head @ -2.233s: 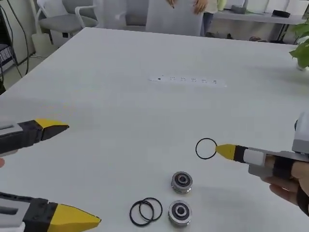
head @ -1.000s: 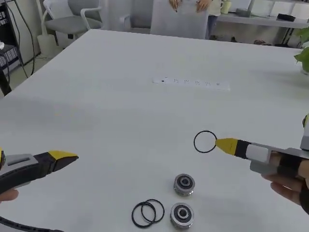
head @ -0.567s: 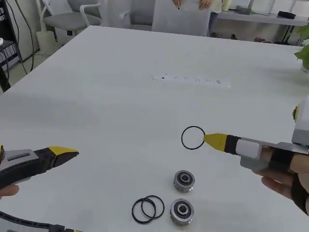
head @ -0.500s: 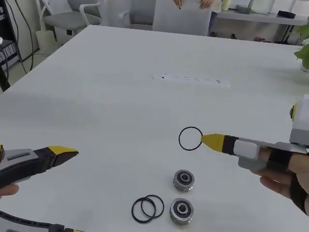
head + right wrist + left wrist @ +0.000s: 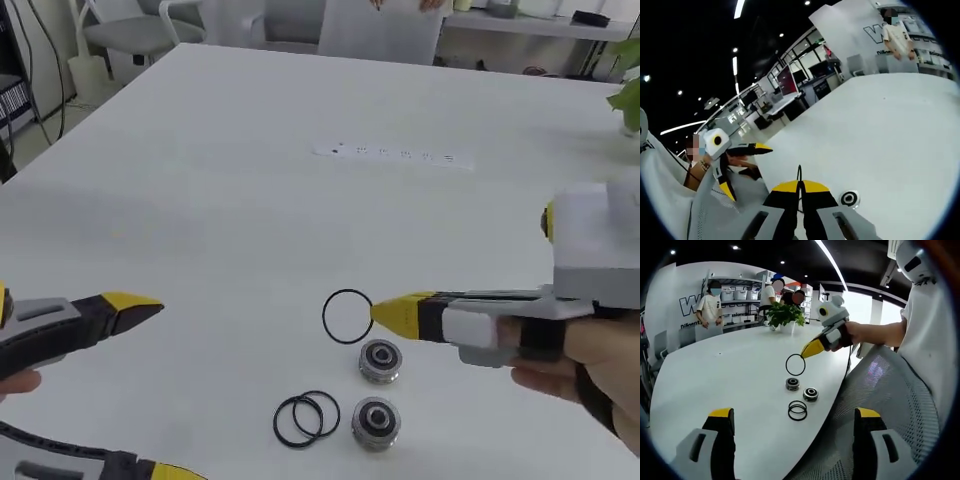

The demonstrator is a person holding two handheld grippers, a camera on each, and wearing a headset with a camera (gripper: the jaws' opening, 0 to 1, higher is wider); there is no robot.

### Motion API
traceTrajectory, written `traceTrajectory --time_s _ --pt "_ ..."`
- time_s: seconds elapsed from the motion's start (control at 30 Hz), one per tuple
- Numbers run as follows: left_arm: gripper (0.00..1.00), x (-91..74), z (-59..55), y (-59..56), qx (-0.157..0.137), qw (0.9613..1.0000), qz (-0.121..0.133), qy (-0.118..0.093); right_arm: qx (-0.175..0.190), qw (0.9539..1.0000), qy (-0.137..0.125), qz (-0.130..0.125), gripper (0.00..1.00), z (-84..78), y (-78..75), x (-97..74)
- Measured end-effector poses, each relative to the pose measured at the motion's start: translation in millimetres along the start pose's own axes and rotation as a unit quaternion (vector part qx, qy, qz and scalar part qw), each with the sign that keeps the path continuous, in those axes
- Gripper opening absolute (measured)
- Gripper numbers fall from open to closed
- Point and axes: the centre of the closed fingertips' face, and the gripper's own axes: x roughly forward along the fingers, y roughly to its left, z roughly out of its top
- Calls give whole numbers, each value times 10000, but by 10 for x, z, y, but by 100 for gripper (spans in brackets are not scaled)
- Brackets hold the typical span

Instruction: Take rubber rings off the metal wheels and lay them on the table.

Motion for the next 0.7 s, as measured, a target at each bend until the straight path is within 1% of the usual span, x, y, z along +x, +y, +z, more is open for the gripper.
traceTrajectory --time_s 0.17,0.27,0.3,0.37,0.53,0.6,0.7 --pt "98 1 -12 0 -15 10000 -14 1 -167 9993 313 144 0 -85 81 93" --pt "98 0 -16 -2 -24 10000 -20 -4 -218 9982 520 215 0 -153 103 155" --pt "98 0 -18 -3 -28 10000 -23 -3 -245 9973 645 237 0 -197 109 183" --pt "98 -1 -21 -4 -23 10000 -22 -1 -311 9961 791 245 0 -250 110 218" --pt "98 -4 -23 0 -42 10000 -10 -9 -389 9938 1003 265 0 -340 134 309" --pt "98 -4 -24 2 -58 10000 -10 -14 -448 9923 1122 286 0 -385 145 335" --pt "97 -2 -45 5 -78 10000 -5 39 -504 9906 1247 265 0 -455 130 370"
